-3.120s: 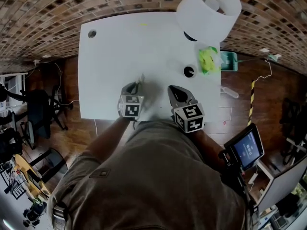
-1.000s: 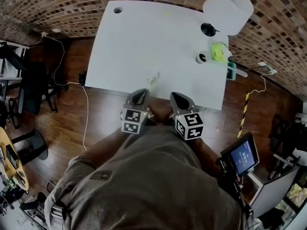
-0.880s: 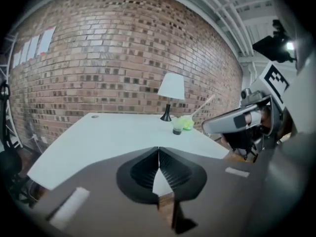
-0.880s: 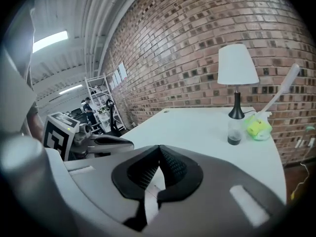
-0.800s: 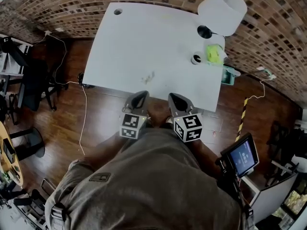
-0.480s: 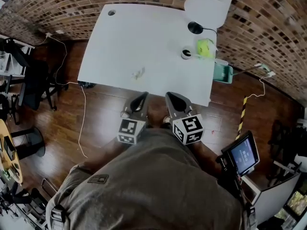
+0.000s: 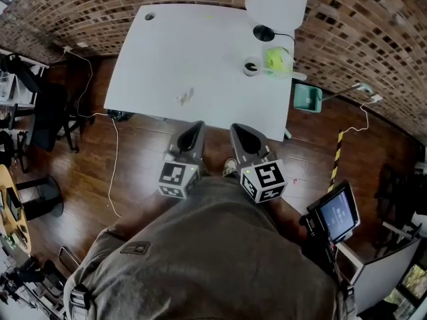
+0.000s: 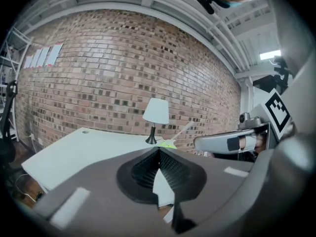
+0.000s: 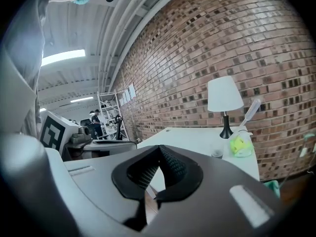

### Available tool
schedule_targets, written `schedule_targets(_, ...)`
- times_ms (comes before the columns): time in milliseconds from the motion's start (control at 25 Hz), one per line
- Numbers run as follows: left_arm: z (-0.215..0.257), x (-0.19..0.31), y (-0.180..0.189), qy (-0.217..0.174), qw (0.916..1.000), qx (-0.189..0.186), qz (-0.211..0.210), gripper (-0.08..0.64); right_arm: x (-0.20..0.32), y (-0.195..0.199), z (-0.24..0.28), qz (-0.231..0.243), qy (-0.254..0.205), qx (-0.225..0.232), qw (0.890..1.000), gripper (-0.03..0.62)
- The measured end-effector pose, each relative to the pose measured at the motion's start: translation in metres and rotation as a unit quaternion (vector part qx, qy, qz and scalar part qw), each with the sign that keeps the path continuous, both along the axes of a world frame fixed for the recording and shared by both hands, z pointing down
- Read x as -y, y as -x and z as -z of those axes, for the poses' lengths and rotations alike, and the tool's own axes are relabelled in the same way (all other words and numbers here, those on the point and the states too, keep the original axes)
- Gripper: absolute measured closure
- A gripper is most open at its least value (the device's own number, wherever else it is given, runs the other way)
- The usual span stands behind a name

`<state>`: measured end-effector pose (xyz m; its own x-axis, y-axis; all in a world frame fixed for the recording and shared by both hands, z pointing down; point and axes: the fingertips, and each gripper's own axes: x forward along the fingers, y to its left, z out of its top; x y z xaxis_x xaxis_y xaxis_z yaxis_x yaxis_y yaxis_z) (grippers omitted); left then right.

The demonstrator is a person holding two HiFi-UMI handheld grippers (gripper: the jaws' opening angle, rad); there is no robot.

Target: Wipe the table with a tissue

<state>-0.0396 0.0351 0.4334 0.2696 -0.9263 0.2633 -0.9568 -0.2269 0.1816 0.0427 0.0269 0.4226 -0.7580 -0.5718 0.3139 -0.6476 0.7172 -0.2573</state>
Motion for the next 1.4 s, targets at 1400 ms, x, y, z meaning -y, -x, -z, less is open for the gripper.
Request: schedule_targets(1400,0.005,-0.018,-0.010,0.000,0.9999,-0.004,0.011,0.558,-0.021,0.005,-0.001,0.030,-0.007,0.001,1.000,0.583)
